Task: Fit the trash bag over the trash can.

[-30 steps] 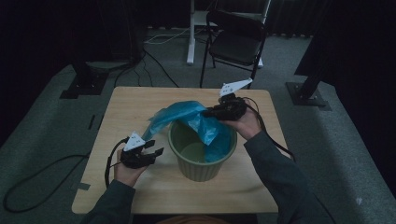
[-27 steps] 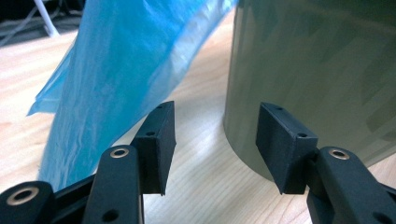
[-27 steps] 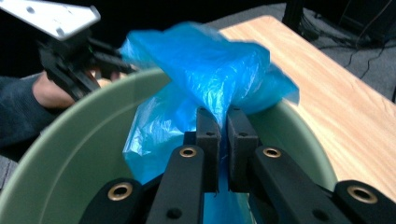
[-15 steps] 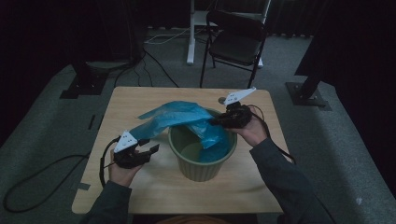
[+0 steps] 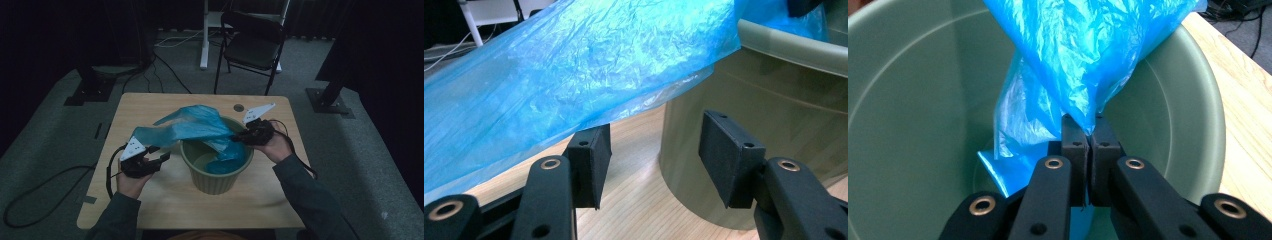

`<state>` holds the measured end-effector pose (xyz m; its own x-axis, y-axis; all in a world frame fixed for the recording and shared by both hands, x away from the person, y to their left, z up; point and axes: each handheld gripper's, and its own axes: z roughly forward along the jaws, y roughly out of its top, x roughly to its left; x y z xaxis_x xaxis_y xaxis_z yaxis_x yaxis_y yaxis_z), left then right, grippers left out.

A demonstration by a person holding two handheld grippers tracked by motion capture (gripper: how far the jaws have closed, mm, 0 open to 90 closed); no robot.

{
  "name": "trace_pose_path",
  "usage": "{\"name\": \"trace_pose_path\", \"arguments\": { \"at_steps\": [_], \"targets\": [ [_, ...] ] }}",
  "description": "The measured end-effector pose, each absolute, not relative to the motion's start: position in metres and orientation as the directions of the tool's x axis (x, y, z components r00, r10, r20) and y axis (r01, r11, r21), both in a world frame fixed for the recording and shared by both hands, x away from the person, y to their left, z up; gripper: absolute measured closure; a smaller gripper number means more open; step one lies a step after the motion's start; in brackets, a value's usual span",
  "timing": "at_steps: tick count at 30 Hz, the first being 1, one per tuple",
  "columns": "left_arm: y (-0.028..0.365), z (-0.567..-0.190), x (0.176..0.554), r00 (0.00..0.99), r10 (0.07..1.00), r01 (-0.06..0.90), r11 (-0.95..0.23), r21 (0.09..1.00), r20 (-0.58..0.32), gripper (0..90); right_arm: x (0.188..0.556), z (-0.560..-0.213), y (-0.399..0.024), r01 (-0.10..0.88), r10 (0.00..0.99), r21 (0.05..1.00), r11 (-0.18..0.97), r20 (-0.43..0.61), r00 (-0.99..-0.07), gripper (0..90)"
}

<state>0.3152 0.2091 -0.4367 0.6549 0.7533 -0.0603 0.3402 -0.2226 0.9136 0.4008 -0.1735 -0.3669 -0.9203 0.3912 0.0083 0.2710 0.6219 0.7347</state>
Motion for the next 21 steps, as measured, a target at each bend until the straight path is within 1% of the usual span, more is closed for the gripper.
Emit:
{"name": "trace_pose_path", "arguments": {
  "at_steps": [1,3,6,7,8,10,11,12,16,21],
  "targets": [
    [0.209,-0.437,0.315,0.655,0.753,0.338,-0.225,0.914,-0.057,46.9,0.401,-0.367,-0.174,0.271,0.390,0.735,0.622,0.009,-0.921,85.4],
    [0.209,-0.436,0.315,0.655,0.753,0.339,-0.222,0.914,-0.060,46.8,0.402,-0.368,-0.174,0.279,0.397,0.738,0.615,0.017,-0.918,74.3],
    [0.210,-0.436,0.316,0.654,0.754,0.340,-0.221,0.914,-0.061,46.8,0.402,-0.368,-0.177,0.274,0.380,0.749,0.603,0.032,-0.925,64.3],
    [0.210,-0.436,0.316,0.654,0.754,0.340,-0.220,0.914,-0.062,46.8,0.401,-0.367,-0.178,0.272,0.369,0.750,0.603,0.041,-0.929,62.4],
    [0.210,-0.436,0.316,0.654,0.754,0.340,-0.220,0.914,-0.062,46.8,0.401,-0.367,-0.178,0.272,0.369,0.750,0.603,0.041,-0.929,62.4],
    [0.210,-0.437,0.317,0.653,0.755,0.341,-0.218,0.915,-0.063,46.8,0.398,-0.363,-0.181,0.266,0.357,0.760,0.593,0.049,-0.933,54.8],
    [0.210,-0.437,0.317,0.653,0.755,0.341,-0.218,0.915,-0.063,46.8,0.398,-0.363,-0.181,0.266,0.357,0.760,0.593,0.049,-0.933,54.8],
    [0.209,-0.437,0.317,0.653,0.755,0.341,-0.220,0.914,-0.062,46.8,0.397,-0.356,-0.182,0.262,0.361,0.780,0.569,0.049,-0.931,52.9],
    [0.208,-0.437,0.317,0.655,0.753,0.342,-0.222,0.913,-0.062,46.8,0.399,-0.349,-0.180,0.262,0.371,0.797,0.544,0.052,-0.927,52.6],
    [0.208,-0.439,0.317,0.658,0.750,0.346,-0.227,0.911,-0.063,46.8,0.410,-0.340,-0.164,0.272,0.422,0.800,0.534,0.026,-0.906,55.0]
  ]
}}
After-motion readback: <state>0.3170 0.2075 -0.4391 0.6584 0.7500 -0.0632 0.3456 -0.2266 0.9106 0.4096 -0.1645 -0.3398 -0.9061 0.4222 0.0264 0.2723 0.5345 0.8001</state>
